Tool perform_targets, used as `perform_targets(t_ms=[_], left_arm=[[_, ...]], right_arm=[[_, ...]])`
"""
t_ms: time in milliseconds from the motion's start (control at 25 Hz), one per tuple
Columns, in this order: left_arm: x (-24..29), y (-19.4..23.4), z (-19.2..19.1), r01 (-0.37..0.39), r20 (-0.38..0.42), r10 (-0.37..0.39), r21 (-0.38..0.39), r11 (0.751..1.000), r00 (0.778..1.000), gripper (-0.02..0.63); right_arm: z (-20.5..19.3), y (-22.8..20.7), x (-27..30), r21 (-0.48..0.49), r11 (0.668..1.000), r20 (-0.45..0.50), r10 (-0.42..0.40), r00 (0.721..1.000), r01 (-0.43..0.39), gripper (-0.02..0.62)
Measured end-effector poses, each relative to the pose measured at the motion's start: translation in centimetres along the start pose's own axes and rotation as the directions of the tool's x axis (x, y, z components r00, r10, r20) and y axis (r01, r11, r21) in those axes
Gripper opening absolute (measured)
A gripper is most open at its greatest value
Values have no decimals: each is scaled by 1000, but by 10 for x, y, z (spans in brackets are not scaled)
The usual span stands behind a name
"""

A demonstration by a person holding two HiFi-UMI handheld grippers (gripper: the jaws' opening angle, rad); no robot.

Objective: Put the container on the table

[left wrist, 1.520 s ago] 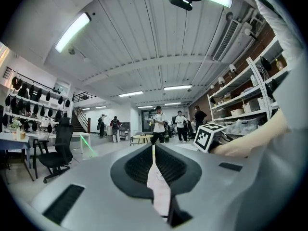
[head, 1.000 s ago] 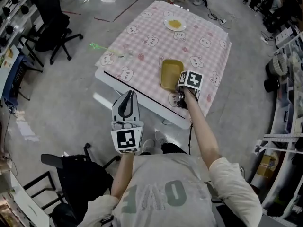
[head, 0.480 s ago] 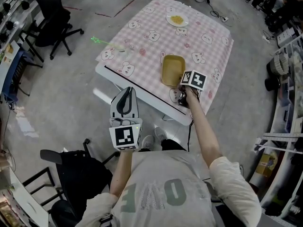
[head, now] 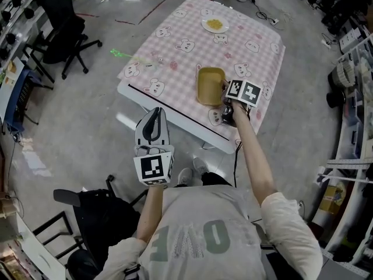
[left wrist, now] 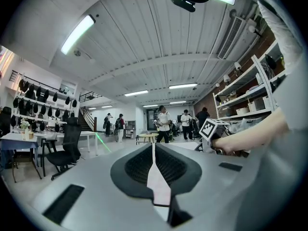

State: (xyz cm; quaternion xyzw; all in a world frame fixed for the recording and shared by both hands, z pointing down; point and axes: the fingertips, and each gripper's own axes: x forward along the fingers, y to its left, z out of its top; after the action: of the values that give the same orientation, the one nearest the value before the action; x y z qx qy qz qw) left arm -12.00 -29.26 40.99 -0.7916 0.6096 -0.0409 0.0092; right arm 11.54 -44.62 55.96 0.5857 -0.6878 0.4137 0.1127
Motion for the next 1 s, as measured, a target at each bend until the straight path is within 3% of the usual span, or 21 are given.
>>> perform_targets(t_ms=[280, 480, 560, 720, 800, 1000], left_arm=[[9, -4, 22, 19, 49, -19, 4, 1000, 999, 40], [9, -15, 45, 46, 97, -48, 28, 999, 994, 40], [8, -19, 50, 56, 111, -59, 36, 998, 992, 40], [11, -22, 54, 62, 125, -67, 39, 997, 990, 39], [11, -24, 55, 64, 131, -69, 40, 997, 989, 39], [12, -31, 53, 77, 129, -82, 43, 996, 988, 38]], right_arm=[[70, 40, -69, -129, 991, 248, 55, 967, -23, 127], [68, 71, -145, -267, 963, 440, 143, 887, -23, 122], [55, 80, -173, -316, 949, 505, 171, 846, -3, 85], [30, 90, -204, -336, 942, 570, 197, 797, 7, 45], [19, 88, -209, -324, 946, 575, 192, 795, 6, 37], [-14, 76, -206, -329, 944, 543, 165, 823, 27, 31]])
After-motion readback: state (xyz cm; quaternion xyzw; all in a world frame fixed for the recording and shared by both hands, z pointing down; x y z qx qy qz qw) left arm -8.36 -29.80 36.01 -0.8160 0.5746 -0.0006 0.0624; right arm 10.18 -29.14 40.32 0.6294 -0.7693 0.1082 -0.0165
